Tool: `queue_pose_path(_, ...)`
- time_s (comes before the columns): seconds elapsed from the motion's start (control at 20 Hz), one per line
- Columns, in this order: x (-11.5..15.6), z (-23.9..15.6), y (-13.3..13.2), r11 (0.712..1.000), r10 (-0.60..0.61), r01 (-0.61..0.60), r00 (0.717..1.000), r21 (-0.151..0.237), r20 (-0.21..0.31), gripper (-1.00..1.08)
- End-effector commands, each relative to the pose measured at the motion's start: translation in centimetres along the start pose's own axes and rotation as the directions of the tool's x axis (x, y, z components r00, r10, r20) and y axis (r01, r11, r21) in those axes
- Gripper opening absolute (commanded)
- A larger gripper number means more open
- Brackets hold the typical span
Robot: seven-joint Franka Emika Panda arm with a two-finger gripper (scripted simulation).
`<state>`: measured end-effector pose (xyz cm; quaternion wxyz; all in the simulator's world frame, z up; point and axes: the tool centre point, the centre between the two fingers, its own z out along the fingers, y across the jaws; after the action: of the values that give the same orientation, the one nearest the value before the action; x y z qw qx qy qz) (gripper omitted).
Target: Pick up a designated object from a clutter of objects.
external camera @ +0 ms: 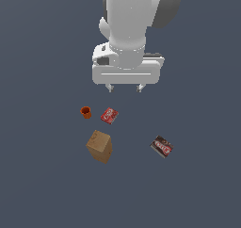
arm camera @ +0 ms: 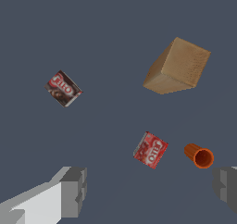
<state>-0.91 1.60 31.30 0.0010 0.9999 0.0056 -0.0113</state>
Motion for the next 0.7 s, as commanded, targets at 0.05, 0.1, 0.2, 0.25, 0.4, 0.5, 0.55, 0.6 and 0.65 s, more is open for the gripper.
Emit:
queue_pose_path(0.05,0.0,0.0,0.0,1.0,0.0,0.0,1.0,-0.001,0.0,1.0)
queue_pose_path(0.1,0.0,0.0,0.2,1.0,0.0,0.0,1.0,-0.002,0.0,1.0)
queue_pose_path(0.2,0.1,0.0,0.8,1.0,0.0,0.0,1.0,-0.009,0.001,1.0)
queue_pose_path(0.25,0.2,0.0,1.2,1.0,0.001,-0.001,1.0,-0.013,0.002,1.0)
queue_pose_path(0.4,0.3,0.1,2.3,1.0,0.002,-0.002,1.0,-0.025,0.003,1.0)
queue_pose_path(0.5,0.3,0.1,2.6,1.0,0.003,-0.003,1.0,-0.028,0.004,1.0)
queue_pose_path(0.55,0.3,0.1,2.5,1.0,0.003,-0.003,1.0,-0.028,0.004,1.0)
queue_pose_path(0.6,0.3,0.1,2.4,1.0,0.002,-0.002,1.0,-0.026,0.004,1.0)
queue_pose_path(0.65,0.4,0.1,2.4,1.0,0.001,-0.001,1.0,-0.026,0.004,1.0)
